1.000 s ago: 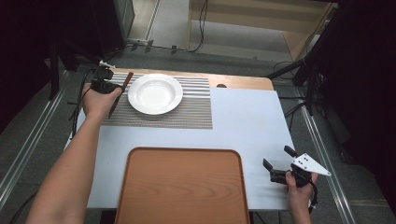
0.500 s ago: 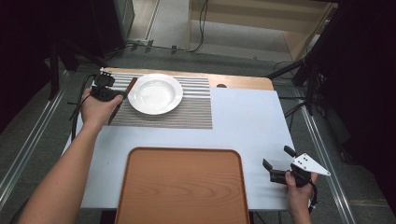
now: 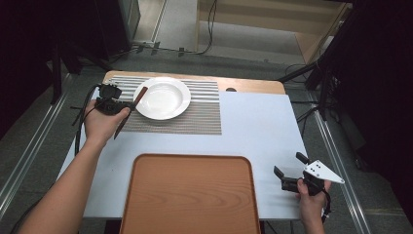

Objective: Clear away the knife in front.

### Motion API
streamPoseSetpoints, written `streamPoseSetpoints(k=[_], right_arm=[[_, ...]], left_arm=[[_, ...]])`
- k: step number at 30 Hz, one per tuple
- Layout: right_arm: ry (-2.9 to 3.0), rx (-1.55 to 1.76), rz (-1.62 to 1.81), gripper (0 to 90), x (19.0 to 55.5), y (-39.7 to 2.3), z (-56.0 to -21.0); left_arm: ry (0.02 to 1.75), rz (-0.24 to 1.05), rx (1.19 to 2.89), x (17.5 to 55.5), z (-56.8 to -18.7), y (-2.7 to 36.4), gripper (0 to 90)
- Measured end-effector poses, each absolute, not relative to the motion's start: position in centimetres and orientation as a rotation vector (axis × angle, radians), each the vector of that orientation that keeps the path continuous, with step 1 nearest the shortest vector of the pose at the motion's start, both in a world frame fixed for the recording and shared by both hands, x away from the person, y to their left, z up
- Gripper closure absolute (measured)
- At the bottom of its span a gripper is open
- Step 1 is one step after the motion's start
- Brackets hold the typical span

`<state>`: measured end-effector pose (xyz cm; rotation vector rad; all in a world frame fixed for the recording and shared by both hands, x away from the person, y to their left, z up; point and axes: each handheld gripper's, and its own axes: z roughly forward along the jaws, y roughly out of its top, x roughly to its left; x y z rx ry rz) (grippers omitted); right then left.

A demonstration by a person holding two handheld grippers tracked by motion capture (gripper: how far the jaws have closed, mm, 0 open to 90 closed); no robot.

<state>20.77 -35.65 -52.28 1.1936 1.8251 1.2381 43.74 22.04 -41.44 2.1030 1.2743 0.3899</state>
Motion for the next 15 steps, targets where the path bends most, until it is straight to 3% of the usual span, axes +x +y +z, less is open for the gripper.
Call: streamPoseSetpoints(k=[15], right_arm=[[1.826, 1.191, 1.237, 0.0, 20.8, -35.6, -52.3]], left_arm=[[1.178, 0.383, 2.132, 39.9, -41.1, 21.1, 76.4]])
